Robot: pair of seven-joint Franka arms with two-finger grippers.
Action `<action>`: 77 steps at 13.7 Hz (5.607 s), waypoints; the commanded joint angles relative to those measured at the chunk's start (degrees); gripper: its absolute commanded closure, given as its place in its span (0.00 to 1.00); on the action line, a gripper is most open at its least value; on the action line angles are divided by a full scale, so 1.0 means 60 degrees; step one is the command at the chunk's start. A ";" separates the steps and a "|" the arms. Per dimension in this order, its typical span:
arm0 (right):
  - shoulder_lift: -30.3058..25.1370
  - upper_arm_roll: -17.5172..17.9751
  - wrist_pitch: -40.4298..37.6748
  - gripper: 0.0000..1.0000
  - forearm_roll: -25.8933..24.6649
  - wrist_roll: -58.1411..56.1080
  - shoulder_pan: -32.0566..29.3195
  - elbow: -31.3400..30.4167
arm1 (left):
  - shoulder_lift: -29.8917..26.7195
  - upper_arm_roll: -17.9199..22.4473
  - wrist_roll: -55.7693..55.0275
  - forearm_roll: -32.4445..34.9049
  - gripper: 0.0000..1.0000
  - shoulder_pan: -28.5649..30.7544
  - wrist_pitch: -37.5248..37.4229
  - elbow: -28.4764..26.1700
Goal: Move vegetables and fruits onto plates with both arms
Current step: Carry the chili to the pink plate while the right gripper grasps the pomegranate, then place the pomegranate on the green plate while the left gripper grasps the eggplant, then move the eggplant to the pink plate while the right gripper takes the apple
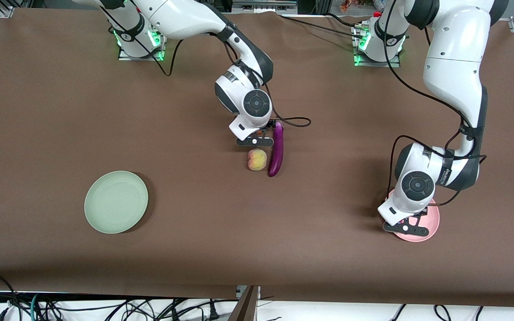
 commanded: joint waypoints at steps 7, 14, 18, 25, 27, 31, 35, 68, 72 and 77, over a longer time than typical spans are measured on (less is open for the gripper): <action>-0.0325 -0.0160 0.0399 0.77 0.0180 -0.0150 -0.0040 -0.0365 | -0.1008 -0.0377 0.0012 0.0141 0.00 -0.0240 -0.1803 0.0300; -0.2084 -0.0336 -0.2516 0.85 0.0151 -0.3834 -0.3593 -0.0247 | -0.1976 -0.2117 -0.0439 -0.1967 0.00 -0.0314 -0.4689 0.0198; -0.1997 -0.0395 -0.2606 0.85 -0.0068 -0.7615 -0.6275 -0.0203 | -0.1904 -0.3892 -0.2531 -0.1983 0.00 -0.0634 -0.4123 -0.0490; -0.1046 -0.0395 -0.1043 0.85 -0.0976 -0.9584 -0.7891 -0.0174 | -0.1406 -0.3894 -0.4613 -0.1865 0.00 -0.2276 -0.0760 -0.2011; -0.0680 -0.0410 -0.0149 0.85 -0.1284 -0.9906 -0.8125 -0.0174 | -0.1201 -0.3894 -0.4968 -0.1851 0.00 -0.2423 0.0255 -0.2379; -0.0430 -0.0410 0.0822 0.85 -0.1314 -1.0230 -0.8229 -0.0174 | -0.0849 -0.3763 -0.5232 -0.1226 0.35 -0.2761 0.0640 -0.2424; -0.0225 -0.0395 0.1202 0.00 -0.1182 -1.0186 -0.8302 -0.0101 | -0.1068 -0.3763 -0.5438 -0.1046 0.93 -0.2644 0.0086 -0.2366; 0.1225 0.0367 0.3137 0.00 -0.2690 0.2148 -0.1110 0.1262 | -0.0555 -0.3249 0.1711 0.2588 0.00 0.3553 -0.1045 -0.0447; 0.1314 0.0381 0.3137 0.80 -0.2676 0.2061 -0.1124 0.1262 | -0.1476 -0.3877 0.1682 0.2224 0.00 0.3567 -0.2328 -0.0389; 0.0482 0.0396 0.2555 0.91 -0.2603 0.1565 -0.2351 0.1306 | -0.3744 -0.4085 0.1638 0.0232 0.00 0.3553 -0.3666 -0.0374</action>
